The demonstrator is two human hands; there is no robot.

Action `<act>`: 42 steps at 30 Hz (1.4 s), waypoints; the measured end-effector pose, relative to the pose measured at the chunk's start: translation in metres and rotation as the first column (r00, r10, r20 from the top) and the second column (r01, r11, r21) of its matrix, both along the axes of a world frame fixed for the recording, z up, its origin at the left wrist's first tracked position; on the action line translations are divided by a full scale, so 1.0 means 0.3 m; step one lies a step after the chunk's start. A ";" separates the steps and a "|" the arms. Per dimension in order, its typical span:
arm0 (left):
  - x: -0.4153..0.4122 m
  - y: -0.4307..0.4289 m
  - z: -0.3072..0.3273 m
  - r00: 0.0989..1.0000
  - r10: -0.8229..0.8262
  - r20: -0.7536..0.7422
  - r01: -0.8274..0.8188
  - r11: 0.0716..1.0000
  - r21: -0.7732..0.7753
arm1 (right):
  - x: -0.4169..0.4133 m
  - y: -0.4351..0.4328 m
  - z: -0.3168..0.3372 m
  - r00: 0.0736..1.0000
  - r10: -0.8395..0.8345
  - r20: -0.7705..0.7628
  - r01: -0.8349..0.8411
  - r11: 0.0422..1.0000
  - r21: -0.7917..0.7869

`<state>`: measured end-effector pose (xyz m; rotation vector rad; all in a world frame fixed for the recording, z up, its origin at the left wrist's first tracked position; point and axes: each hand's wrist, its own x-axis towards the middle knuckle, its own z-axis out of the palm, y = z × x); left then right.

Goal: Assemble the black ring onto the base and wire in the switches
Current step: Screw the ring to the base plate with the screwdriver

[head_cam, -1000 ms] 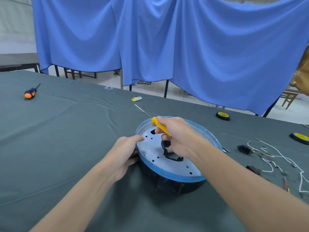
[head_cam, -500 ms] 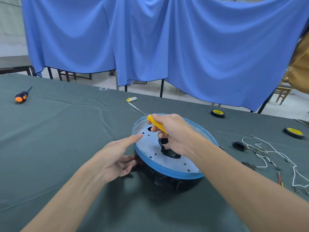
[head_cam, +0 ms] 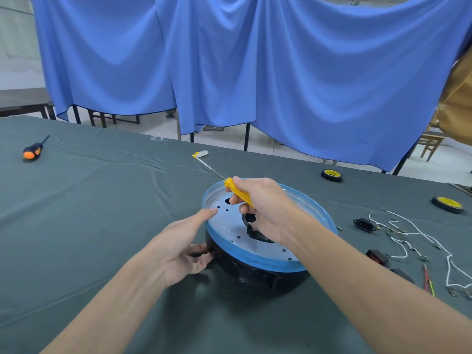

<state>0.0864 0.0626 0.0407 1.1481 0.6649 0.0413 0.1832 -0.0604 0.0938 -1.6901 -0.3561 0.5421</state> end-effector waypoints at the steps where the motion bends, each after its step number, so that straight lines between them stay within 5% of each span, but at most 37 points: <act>1: -0.003 0.000 0.002 1.000 -0.004 -0.014 0.004 1.000 0.002 | 0.000 -0.001 -0.002 1.000 -0.003 -0.005 0.003 1.000 0.003; 13: -0.006 -0.022 0.011 0.998 0.016 -0.063 -0.010 0.996 0.086 | -0.006 0.001 -0.017 1.000 -0.010 -0.023 0.011 0.999 0.030; 19: -0.006 -0.036 -0.003 0.999 -0.029 0.032 0.028 0.998 0.048 | 0.031 -0.044 -0.006 0.945 -0.323 -0.057 0.327 0.937 0.125; 31: 0.027 -0.129 0.021 0.973 0.220 0.068 -0.228 0.959 0.167 | 0.021 -0.151 -0.023 0.921 -0.369 -0.127 0.389 0.896 0.217; 38: -0.011 -0.070 0.047 0.980 0.136 -0.142 -0.113 0.980 0.162 | -0.019 -0.177 -0.012 0.926 -0.358 -0.118 0.377 0.897 0.229; 42: -0.014 -0.046 0.031 0.981 0.137 -0.138 -0.110 0.977 0.185 | -0.044 -0.187 -0.007 0.924 -0.360 -0.131 0.383 0.891 0.245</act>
